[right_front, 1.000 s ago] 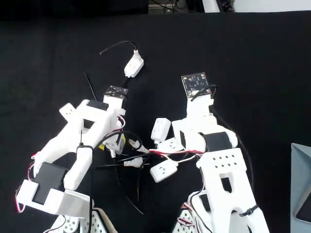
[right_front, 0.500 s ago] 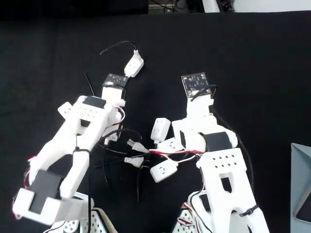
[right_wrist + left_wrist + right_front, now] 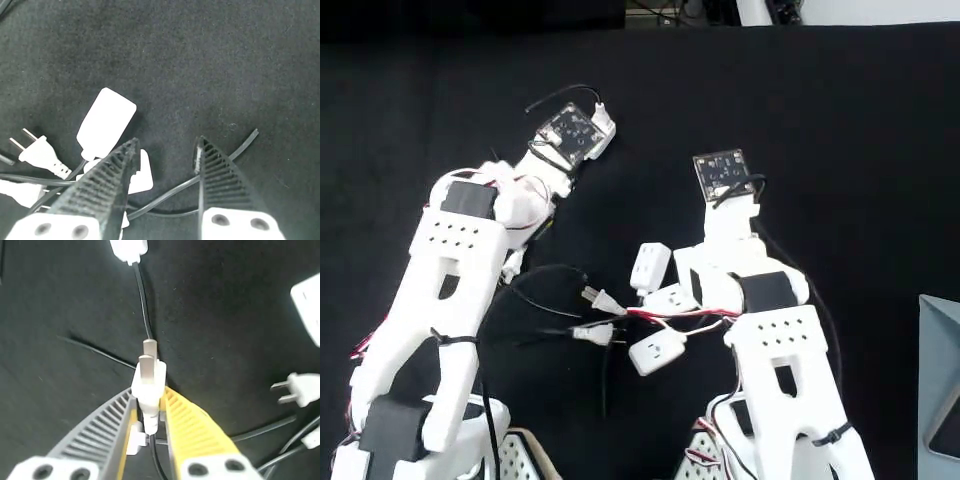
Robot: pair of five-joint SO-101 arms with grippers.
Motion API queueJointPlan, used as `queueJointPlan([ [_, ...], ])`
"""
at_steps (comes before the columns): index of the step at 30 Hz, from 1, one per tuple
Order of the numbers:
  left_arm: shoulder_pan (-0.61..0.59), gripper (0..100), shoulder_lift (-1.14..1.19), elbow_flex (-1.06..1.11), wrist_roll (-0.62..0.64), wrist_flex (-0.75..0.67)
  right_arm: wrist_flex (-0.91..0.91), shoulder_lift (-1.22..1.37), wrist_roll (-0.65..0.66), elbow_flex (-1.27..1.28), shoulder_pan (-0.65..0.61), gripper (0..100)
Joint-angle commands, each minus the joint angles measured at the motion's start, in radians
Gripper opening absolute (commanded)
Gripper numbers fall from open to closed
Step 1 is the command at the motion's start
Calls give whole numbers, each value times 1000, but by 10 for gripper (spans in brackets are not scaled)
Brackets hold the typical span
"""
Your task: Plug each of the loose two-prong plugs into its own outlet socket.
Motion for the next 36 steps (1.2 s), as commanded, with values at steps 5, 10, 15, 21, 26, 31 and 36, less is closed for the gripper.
queueJointPlan([
  [5, 36, 30, -43, 77, -361, -23, -18, -22, 0, -15, 44, 174],
  [10, 104, 30, -83, 225, -384, -35, -46, -28, 0, -16, 107, 174],
  [15, 160, 154, -95, 351, -292, -100, -40, -28, 0, -33, 137, 174],
  [21, 136, 202, -104, 351, -150, -135, -41, -27, 0, -33, 150, 175],
  [26, 44, 202, -259, 311, 6, -66, -40, -22, 51, -33, 146, 176],
  [31, -76, 202, -529, 354, 186, 35, -18, -19, 163, -82, 97, 174],
  [36, -245, 202, -787, 489, 325, 77, 109, 56, 259, -205, -81, 174],
])
